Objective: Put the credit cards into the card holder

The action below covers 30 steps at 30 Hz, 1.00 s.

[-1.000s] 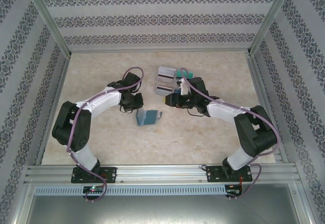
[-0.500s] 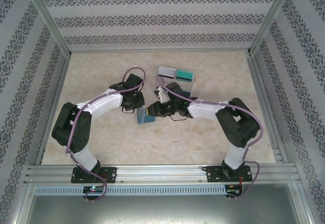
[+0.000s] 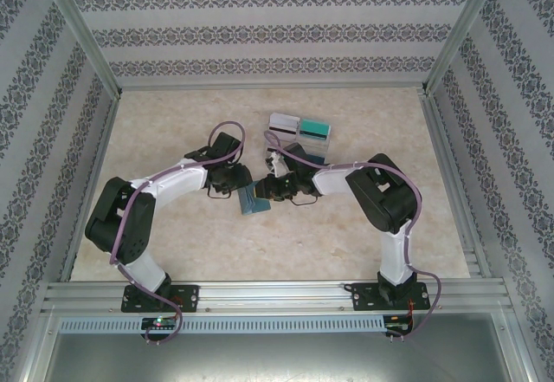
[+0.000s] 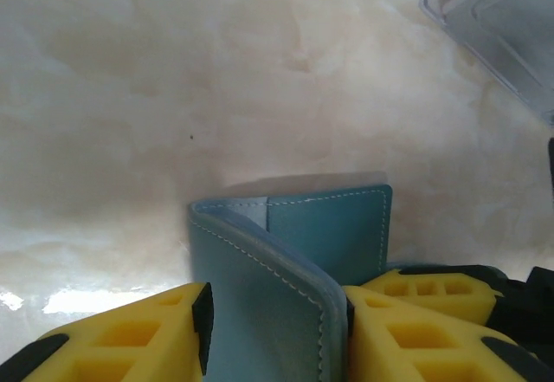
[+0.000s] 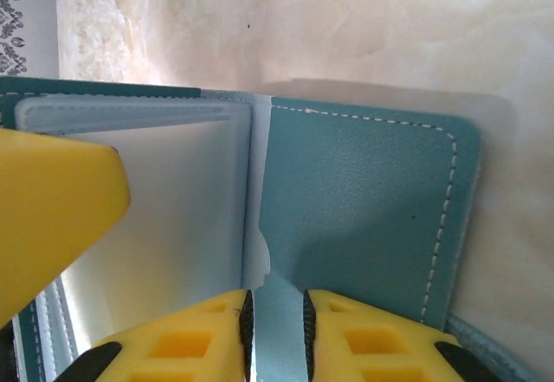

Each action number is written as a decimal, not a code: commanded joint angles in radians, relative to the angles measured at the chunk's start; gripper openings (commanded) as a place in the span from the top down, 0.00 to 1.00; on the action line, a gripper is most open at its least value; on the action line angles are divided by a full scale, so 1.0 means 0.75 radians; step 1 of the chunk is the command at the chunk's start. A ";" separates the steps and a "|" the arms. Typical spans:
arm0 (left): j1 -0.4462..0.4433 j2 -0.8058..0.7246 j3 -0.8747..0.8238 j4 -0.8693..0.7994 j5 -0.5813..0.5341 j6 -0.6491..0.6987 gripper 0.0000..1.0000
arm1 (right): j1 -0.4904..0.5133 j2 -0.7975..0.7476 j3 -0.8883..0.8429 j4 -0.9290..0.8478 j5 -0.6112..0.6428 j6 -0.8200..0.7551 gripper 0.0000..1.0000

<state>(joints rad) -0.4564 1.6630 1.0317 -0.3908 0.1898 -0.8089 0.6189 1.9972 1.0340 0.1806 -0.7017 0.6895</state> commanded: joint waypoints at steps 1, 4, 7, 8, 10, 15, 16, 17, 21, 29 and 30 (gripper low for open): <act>0.023 -0.036 -0.034 0.044 0.060 -0.027 0.58 | -0.004 0.035 -0.001 -0.019 0.026 0.002 0.74; 0.045 -0.072 -0.062 0.041 0.058 -0.036 0.59 | -0.009 0.030 -0.004 -0.026 0.031 0.000 0.74; 0.060 -0.123 -0.079 0.028 0.045 -0.034 0.59 | -0.018 0.048 -0.006 -0.019 0.020 0.012 0.74; 0.062 -0.135 -0.079 0.020 0.040 -0.032 0.58 | -0.019 0.051 -0.006 -0.018 0.015 0.013 0.74; 0.062 -0.149 -0.082 0.012 0.035 -0.032 0.56 | -0.017 0.057 0.003 -0.023 0.009 0.012 0.74; 0.061 -0.141 -0.111 0.056 0.069 -0.055 0.53 | -0.016 0.061 0.016 -0.034 0.007 0.007 0.74; 0.062 -0.141 -0.116 0.062 0.071 -0.055 0.53 | -0.015 0.061 0.018 -0.035 0.005 0.008 0.74; 0.062 -0.141 -0.121 0.068 0.071 -0.053 0.54 | -0.014 0.061 0.017 -0.034 0.003 0.009 0.74; 0.062 -0.122 -0.144 0.093 0.088 -0.057 0.56 | -0.011 0.056 0.016 -0.036 0.001 0.009 0.74; 0.062 -0.100 -0.111 0.103 0.116 -0.058 0.50 | 0.016 0.053 0.040 -0.076 0.005 -0.019 0.74; 0.061 -0.100 -0.098 0.097 0.117 -0.055 0.50 | 0.016 0.055 0.043 -0.077 0.005 -0.019 0.74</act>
<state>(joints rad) -0.4168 1.5784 0.9352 -0.3313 0.2626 -0.8459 0.6151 2.0060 1.0504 0.1616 -0.7238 0.7006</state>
